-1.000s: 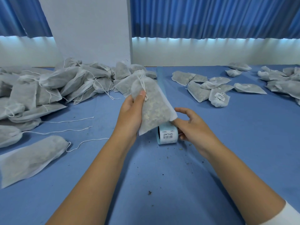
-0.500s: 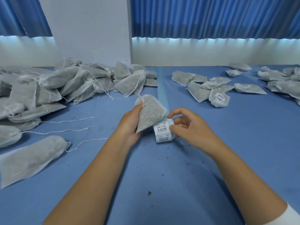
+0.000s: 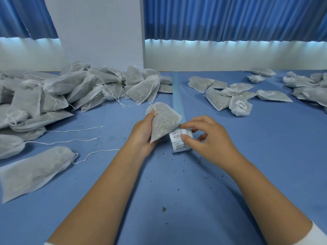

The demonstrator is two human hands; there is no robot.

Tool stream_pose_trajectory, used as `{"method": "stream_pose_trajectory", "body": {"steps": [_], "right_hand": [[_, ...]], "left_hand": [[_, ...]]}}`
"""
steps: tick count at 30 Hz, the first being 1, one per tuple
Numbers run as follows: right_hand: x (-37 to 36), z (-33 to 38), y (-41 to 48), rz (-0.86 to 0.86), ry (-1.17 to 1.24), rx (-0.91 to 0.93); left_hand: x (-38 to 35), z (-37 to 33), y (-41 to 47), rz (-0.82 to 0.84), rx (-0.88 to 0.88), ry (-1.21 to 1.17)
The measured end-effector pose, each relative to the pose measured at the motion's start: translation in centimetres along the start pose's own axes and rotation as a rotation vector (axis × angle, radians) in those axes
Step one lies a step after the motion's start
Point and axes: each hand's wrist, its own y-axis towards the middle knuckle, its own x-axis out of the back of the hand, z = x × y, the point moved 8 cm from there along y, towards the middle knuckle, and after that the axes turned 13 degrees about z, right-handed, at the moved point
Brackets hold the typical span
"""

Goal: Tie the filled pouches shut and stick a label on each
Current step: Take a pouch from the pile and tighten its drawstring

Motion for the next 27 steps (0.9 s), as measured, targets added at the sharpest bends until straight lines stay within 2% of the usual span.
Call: {"method": "stream_pose_trajectory", "body": {"steps": [4, 7, 13, 16, 22, 27], "right_hand": [[0.6, -0.3, -0.1, -0.051, -0.019, -0.031], [0.7, -0.3, -0.1, -0.069, -0.023, -0.035], [0.9, -0.4, -0.2, -0.11, 0.0, -0.028], [0.8, -0.4, -0.2, -0.106, -0.001, -0.021], [0.4, -0.4, -0.1, -0.044, -0.058, -0.017], [0.4, 0.0, -0.2, -0.054, -0.056, -0.011]], "left_hand": [[0.3, -2.0, -0.4, -0.062, -0.184, -0.043], [-0.3, -3.0, -0.8, -0.017, -0.231, -0.026], [-1.3, -1.4, -0.8, 0.033, -0.106, 0.132], [-1.4, -1.1, -0.7, 0.059, -0.069, 0.117], [-1.2, -1.2, -0.5, 0.066, -0.051, 0.096], [-1.3, -1.9, -0.6, 0.036, -0.088, 0.307]]}}
